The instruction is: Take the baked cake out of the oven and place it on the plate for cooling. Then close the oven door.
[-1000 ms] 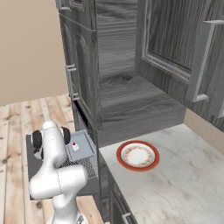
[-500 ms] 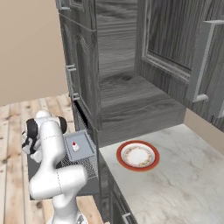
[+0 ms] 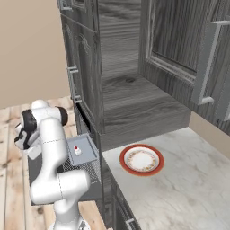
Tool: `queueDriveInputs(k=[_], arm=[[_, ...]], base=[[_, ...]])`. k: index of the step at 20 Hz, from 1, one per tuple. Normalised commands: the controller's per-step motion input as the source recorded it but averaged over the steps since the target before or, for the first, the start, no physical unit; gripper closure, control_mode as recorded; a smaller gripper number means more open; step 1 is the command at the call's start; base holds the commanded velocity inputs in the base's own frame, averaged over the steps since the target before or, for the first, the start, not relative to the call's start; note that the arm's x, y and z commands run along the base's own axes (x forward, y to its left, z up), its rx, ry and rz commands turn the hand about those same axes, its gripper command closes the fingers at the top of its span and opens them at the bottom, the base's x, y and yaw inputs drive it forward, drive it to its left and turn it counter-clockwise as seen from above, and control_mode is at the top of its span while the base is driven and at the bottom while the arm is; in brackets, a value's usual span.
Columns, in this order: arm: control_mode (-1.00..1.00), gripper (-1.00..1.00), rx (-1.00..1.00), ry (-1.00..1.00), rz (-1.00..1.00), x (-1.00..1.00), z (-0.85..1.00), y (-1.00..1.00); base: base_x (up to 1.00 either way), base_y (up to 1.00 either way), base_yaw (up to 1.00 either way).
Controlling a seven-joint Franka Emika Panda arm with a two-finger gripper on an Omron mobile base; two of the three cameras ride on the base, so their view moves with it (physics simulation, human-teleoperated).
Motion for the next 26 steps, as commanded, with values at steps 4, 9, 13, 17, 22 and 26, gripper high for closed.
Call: queueDriveInputs(k=[4, 9, 13, 17, 22, 26], arm=[[-1.0, -1.0, 0.02, 0.0, -0.17, 0.04, 0.48, -0.15], [-1.0, -1.0, 0.0, 0.0, -0.17, 0.2, 0.06, -0.07], [-1.0, -1.0, 0.0, 0.0, -0.17, 0.29, 0.0, -0.07], [-1.0, -1.0, 0.0, 0.0, -0.17, 0.46, 0.0, -0.17], [-1.0, -1.0, 0.0, 0.0, -0.14, 0.42, -0.01, -0.21], [-1.0, -1.0, 0.0, 0.0, -0.1, 0.35, -0.14, -0.14]], base=[[0.0, 0.0, 0.0], [0.0, 0.0, 0.0], [0.0, 0.0, 0.0], [0.0, 0.0, 0.0], [0.0, 0.0, 0.0], [0.0, 0.0, 0.0]])
